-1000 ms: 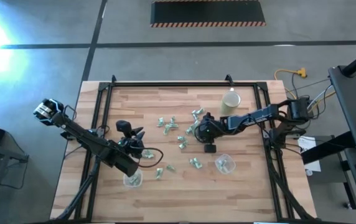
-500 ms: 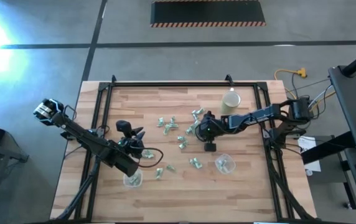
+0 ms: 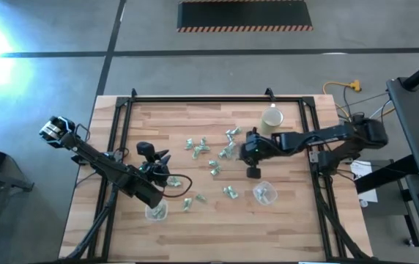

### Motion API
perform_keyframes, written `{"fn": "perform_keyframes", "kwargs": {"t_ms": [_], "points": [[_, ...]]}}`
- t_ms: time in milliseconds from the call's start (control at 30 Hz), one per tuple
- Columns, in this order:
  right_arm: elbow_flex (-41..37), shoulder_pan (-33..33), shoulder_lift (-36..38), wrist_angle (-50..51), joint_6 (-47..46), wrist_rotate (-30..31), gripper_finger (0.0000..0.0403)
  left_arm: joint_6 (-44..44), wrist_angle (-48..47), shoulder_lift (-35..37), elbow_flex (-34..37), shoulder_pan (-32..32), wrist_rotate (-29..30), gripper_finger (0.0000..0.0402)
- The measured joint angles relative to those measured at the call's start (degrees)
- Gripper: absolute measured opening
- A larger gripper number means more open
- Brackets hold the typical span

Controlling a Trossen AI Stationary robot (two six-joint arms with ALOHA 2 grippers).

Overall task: Pick and place Stevia / Truvia into bins
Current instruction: Put the stevia packet into the right transparent container

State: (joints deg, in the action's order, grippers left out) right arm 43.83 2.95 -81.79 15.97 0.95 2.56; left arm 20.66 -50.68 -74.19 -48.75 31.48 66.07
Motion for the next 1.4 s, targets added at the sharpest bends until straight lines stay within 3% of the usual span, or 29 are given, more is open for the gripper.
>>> {"fn": "perform_keyframes", "kwargs": {"t_ms": [333, 567, 967, 1400], "points": [[0.02, -8.40, 13.15, 12.79, -10.91, -0.21, 0.0027, -0.06, 0.23, 0.00, 0.00, 0.00, 0.00, 0.0091], [0.02, -16.38, 18.03, 16.57, -19.95, -1.59, 0.0027, -0.06, 0.58, 0.00, 0.00, -0.02, 0.04, 0.0091], [0.02, -26.25, 15.58, 17.10, -29.36, -1.53, 0.0027, -0.08, 0.71, 0.00, 0.02, -0.02, 0.10, 0.0091], [0.00, -27.86, 10.19, 20.73, -37.27, -1.48, 0.0027, -0.10, 0.71, 0.00, 0.02, -0.02, 0.19, 0.0091]]}}
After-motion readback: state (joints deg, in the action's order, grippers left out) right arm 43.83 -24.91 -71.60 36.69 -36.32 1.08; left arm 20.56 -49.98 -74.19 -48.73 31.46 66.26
